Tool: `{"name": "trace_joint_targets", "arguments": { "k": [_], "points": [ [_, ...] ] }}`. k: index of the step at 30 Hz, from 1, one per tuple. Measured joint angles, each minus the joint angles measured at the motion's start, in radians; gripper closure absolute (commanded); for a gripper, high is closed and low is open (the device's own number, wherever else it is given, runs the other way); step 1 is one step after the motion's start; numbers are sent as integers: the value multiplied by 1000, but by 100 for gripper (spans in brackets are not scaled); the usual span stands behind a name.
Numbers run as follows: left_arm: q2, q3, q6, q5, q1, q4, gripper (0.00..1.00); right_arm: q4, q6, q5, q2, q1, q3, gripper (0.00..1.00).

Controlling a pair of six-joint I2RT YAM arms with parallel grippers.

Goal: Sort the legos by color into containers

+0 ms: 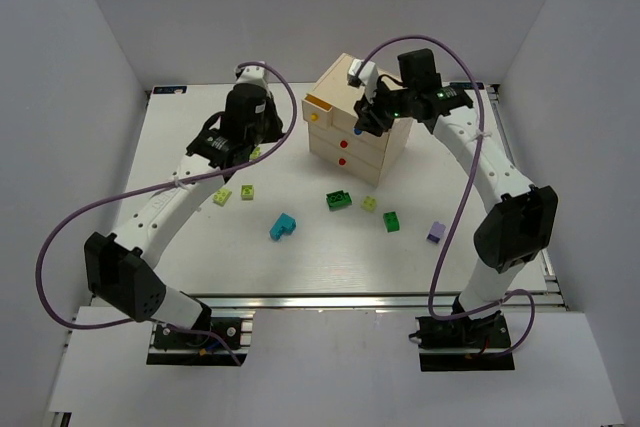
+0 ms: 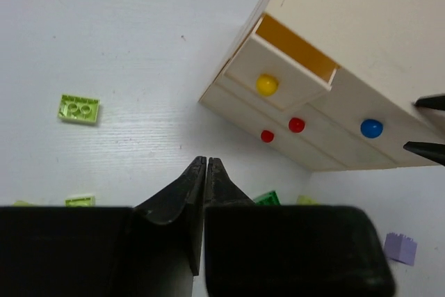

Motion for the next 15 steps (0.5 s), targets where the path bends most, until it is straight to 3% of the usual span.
{"name": "trace_joint_targets", "arguments": {
  "k": [1, 4, 15],
  "points": [
    [-9, -18, -1, 6, 2, -2, 81, -13, 16, -4, 8, 8, 14, 44],
    [-31, -56, 2, 23, 10, -4, 74, -10, 65, 18, 42, 39, 51, 11],
    [-28, -70, 1, 113, 23, 31, 72, 85, 163, 108, 40, 47, 23, 11]
  ]
}}
